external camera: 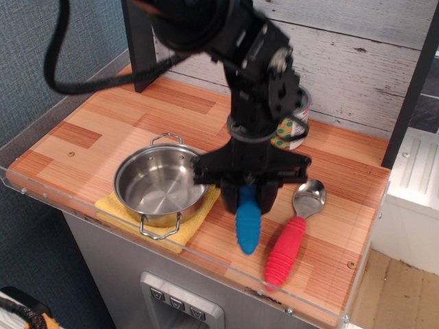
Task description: Move the blue fork to the other side of the silver pan.
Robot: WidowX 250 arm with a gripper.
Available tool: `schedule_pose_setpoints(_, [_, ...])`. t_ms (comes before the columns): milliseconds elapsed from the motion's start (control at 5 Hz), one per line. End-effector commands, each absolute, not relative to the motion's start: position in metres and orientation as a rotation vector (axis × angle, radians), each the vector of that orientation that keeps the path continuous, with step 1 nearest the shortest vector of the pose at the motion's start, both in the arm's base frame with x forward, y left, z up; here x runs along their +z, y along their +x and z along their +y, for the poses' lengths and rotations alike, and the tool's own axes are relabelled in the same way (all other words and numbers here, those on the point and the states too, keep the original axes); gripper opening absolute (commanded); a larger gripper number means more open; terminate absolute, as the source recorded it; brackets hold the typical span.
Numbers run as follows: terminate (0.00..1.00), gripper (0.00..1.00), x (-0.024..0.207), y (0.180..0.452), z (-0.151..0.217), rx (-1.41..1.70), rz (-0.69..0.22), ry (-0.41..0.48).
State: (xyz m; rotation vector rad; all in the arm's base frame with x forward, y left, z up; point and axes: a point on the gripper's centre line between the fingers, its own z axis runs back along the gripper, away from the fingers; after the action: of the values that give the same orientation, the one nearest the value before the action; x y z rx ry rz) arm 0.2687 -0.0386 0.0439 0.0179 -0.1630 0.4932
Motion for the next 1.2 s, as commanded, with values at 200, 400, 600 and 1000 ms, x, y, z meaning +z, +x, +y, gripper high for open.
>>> schedule_pose_setpoints(200, [0.0,0.0,0.095,0.284,0.005,0.277,-0.139,0.115])
schedule_pose_setpoints(400, [0.0,0.0,0.102,0.274,0.036,0.213,-0.109,0.137])
schedule_pose_setpoints(600, [0.0,0.0,0.105,0.263,0.069,0.109,-0.017,0.113])
schedule_pose_setpoints(1000, [0.0,0.0,0.094,0.252,0.124,0.102,-0.003,0.117])
